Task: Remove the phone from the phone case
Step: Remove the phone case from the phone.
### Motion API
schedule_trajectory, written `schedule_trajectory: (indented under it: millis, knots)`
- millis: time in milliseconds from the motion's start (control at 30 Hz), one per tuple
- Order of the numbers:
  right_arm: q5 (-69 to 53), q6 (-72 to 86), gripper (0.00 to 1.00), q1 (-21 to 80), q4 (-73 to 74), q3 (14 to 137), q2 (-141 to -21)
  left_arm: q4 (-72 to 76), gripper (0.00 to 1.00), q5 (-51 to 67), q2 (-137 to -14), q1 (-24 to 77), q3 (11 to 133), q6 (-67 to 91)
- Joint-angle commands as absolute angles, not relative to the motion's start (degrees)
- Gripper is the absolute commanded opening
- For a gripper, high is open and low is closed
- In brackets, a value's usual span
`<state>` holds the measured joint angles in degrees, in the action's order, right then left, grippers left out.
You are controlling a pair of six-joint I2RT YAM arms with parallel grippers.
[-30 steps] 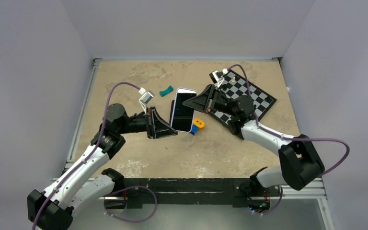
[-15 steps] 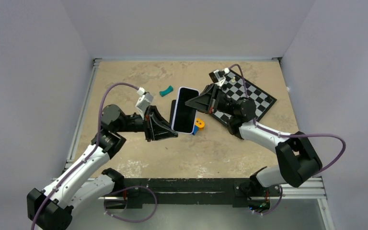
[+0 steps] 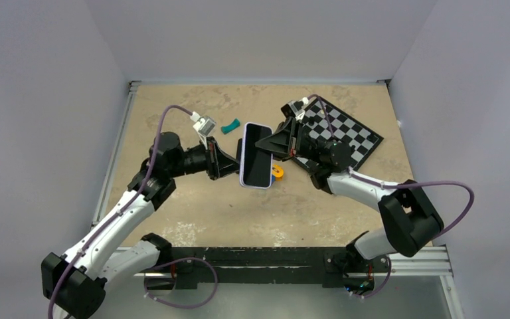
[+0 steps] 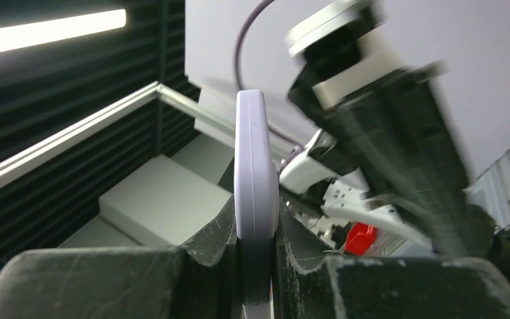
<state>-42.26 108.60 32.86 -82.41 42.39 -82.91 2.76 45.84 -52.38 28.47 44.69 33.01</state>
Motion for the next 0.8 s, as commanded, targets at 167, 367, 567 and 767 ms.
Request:
schedule_trajectory:
  millis: [167,367,567,767]
  knots:
    - [-40.0,106.3,0.00,34.4,-98.9,45.5,-80.5,3.6,0.05,36.5,-42.7,27.6,35.7,39.0]
    - [-31.6,87.2,0.00,34.3,-70.3,48.0,-75.6,16.6,0.62,32.5,-30.8,28.9,25.7,52.2]
    - [-20.5,76.9,0.00,35.3,-59.1,51.0,-74.6,22.3,0.62,29.1,-27.5,29.4,22.4,54.6]
    - [-14.9,76.6,0.00,37.9,-60.0,52.1,-78.6,33.4,0.63,25.2,-29.3,29.4,19.8,55.7]
